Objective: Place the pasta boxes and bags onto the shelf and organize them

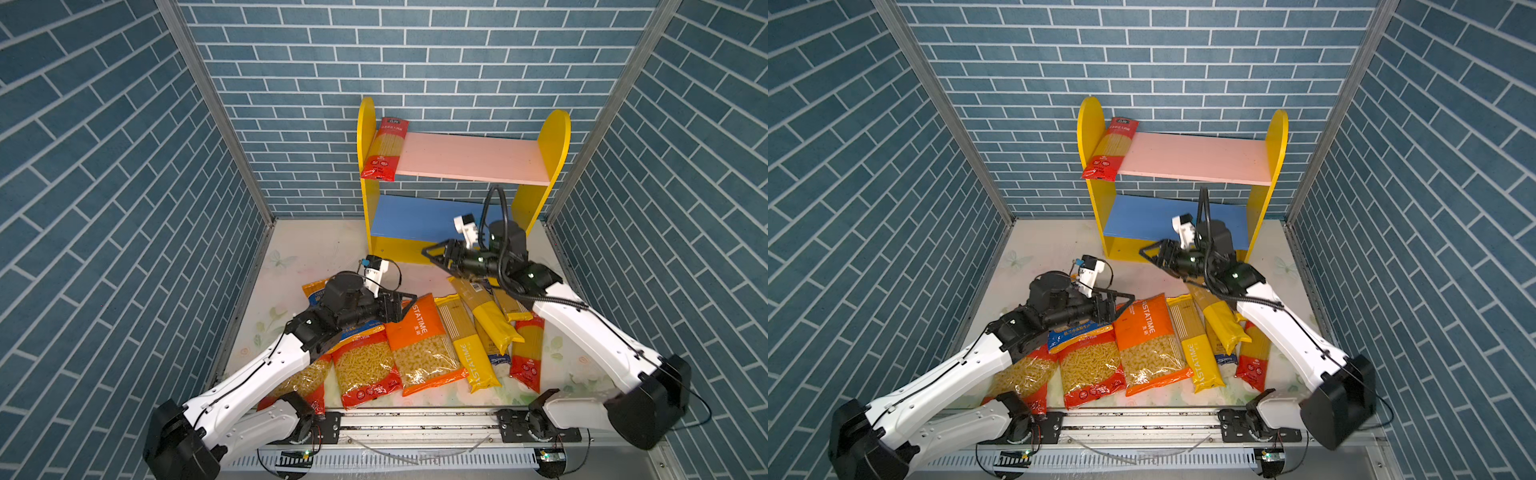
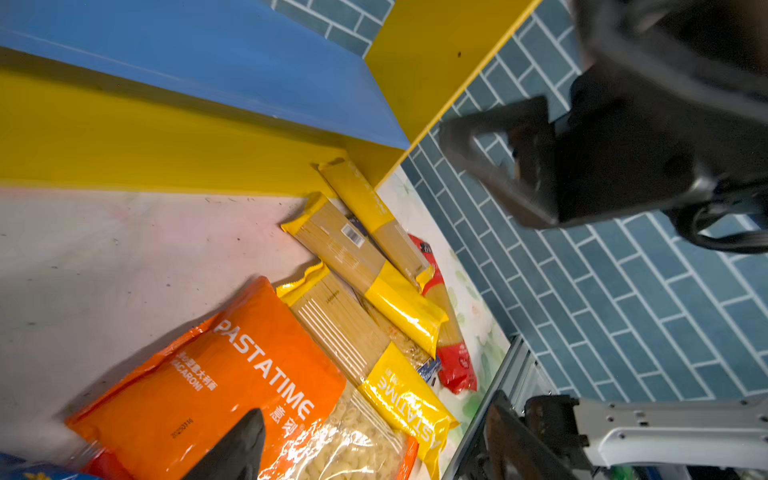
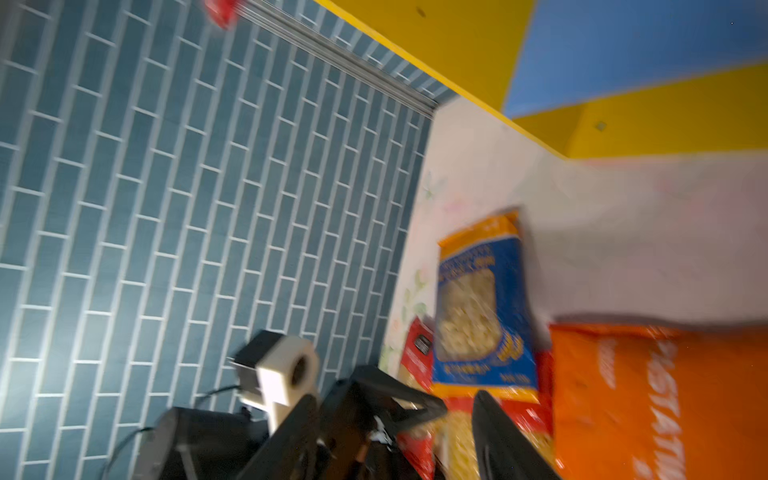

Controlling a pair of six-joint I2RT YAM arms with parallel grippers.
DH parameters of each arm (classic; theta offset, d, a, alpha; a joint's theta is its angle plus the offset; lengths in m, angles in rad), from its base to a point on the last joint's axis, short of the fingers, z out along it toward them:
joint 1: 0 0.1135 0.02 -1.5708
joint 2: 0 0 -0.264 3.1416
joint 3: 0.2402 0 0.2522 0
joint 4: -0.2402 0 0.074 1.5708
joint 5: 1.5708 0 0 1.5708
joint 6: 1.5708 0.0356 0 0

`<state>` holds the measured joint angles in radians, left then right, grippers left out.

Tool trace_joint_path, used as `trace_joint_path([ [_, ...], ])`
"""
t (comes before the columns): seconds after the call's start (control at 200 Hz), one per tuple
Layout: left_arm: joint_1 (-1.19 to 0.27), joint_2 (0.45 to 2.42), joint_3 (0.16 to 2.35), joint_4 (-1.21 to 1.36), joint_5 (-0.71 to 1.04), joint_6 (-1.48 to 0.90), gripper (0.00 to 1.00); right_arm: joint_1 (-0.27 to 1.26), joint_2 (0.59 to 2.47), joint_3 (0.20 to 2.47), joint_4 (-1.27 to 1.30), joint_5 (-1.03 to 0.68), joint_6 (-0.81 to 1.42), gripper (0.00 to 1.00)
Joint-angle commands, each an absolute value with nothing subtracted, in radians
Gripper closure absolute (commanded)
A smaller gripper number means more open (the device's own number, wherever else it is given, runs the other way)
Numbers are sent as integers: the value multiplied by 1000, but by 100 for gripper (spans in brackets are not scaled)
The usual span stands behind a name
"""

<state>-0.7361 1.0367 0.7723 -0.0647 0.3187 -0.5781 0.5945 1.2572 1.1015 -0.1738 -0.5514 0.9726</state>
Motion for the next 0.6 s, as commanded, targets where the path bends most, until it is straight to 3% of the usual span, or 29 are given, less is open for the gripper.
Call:
trace_joint_path([
  [0.0,-824,1108,737,5,220,-535,16,595,1141,886,-357,-426,918,40],
  [0.265,-970,1394,818,87,235,-570,18,552,952,665,-749,-255,773,41],
  [0.59,-1022,1569,831,120,213,-642,20,430,1102,542,-557,-245,683,39],
])
